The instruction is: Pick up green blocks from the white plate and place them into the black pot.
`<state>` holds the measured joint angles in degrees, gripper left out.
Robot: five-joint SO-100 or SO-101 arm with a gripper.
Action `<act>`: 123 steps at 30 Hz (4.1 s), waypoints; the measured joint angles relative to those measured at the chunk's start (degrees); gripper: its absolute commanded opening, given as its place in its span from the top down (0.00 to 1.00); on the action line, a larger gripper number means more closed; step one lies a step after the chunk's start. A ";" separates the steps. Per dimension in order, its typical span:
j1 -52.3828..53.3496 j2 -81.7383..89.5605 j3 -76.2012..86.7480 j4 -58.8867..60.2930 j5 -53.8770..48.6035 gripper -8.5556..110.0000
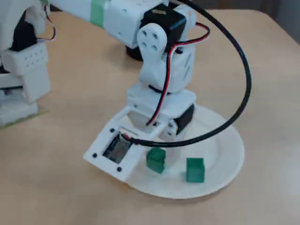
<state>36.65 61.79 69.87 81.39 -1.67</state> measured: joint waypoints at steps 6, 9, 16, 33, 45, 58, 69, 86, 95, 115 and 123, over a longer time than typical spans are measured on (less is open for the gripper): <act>-1.58 6.59 0.00 -0.18 -1.93 0.95; -4.83 13.71 1.23 -2.90 -4.13 0.95; -21.27 45.88 31.38 -26.37 2.02 0.95; -71.02 64.95 51.86 -47.46 -2.37 0.95; -72.42 64.95 61.61 -57.83 -4.83 0.81; -70.75 66.71 61.79 -51.77 -7.38 0.65; -64.42 69.61 61.52 -45.00 -7.56 0.95; -11.43 46.32 38.32 -15.29 -22.24 0.95; -5.71 23.29 14.77 -4.75 -27.60 0.95; 0.00 -7.12 -23.64 11.07 -35.51 0.64; -0.53 -10.02 -23.73 9.67 -33.57 0.61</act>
<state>36.12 51.77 46.14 91.05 -35.24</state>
